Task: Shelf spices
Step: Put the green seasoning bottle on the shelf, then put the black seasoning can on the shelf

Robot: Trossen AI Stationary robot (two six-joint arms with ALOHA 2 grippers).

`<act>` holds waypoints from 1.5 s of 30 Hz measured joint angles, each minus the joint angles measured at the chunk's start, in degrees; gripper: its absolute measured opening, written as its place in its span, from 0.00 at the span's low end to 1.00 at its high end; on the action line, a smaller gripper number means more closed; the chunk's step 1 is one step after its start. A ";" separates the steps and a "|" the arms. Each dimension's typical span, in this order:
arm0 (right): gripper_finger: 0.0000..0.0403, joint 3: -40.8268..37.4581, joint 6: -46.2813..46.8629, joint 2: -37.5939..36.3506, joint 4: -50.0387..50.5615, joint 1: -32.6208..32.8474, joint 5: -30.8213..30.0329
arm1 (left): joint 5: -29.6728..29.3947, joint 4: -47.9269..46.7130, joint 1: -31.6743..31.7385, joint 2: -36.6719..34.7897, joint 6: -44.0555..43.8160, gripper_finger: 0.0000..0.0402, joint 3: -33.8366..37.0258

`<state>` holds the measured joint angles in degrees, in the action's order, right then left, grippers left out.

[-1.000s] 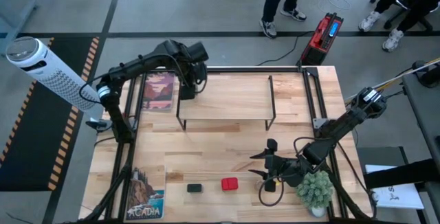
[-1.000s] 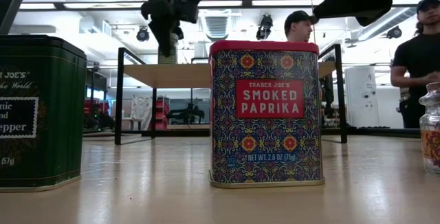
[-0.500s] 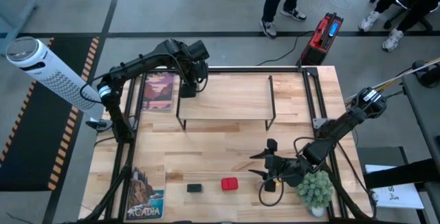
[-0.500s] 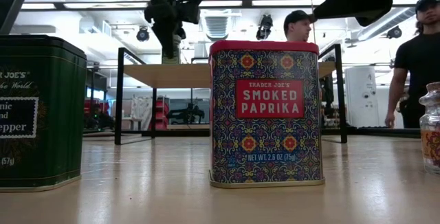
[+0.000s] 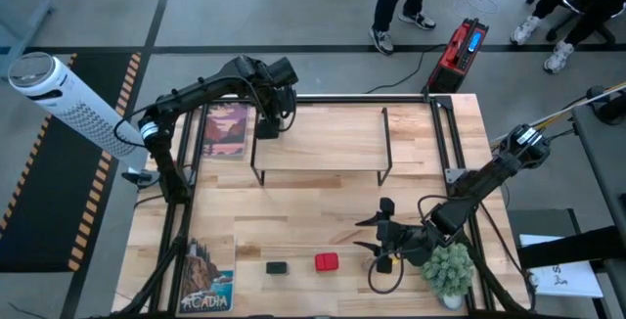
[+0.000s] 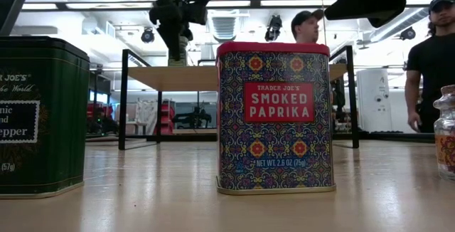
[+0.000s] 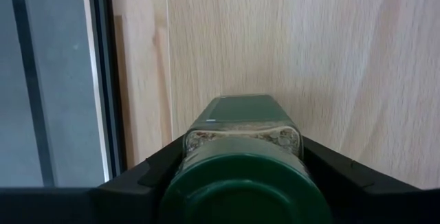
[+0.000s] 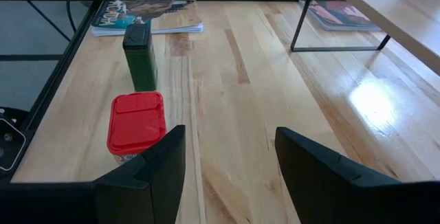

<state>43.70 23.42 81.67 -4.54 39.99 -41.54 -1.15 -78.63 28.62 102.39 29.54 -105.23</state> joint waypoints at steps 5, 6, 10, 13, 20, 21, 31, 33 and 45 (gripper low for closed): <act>0.50 0.00 0.00 0.00 0.00 0.00 0.00 | -1.11 0.02 -0.02 0.00 0.03 0.55 0.01; 0.50 0.00 0.00 0.00 0.00 0.00 0.00 | -1.47 0.02 -0.04 0.00 0.04 0.56 0.02; 0.50 0.00 0.00 0.00 0.00 0.00 0.00 | -1.79 0.02 -0.04 0.00 0.04 0.59 0.00; 0.50 0.00 0.00 0.00 0.00 0.00 0.00 | -1.84 0.00 -0.04 0.00 0.04 0.61 0.02; 0.50 0.00 -0.02 0.00 0.02 0.00 0.00 | -1.88 -0.02 -0.07 -0.37 0.02 0.65 0.02; 0.50 0.00 0.00 0.00 0.02 0.00 0.00 | -1.88 -0.02 -0.07 -0.58 0.02 0.65 0.02; 0.50 0.00 -0.02 -0.02 0.00 0.00 -0.02 | -1.88 -0.33 -0.52 -3.55 -0.90 0.67 -0.30; 0.50 0.00 -0.02 -0.01 0.00 0.00 -0.01 | -1.88 -0.47 -0.82 -3.81 -1.32 0.67 -1.28; 0.50 0.00 0.04 -0.02 -0.01 -0.01 -0.02 | -3.94 -5.83 -2.02 -4.07 -2.21 0.65 -13.12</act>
<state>43.70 23.46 81.65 -4.55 39.98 -41.56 -5.09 -84.45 26.61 98.32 27.33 -118.35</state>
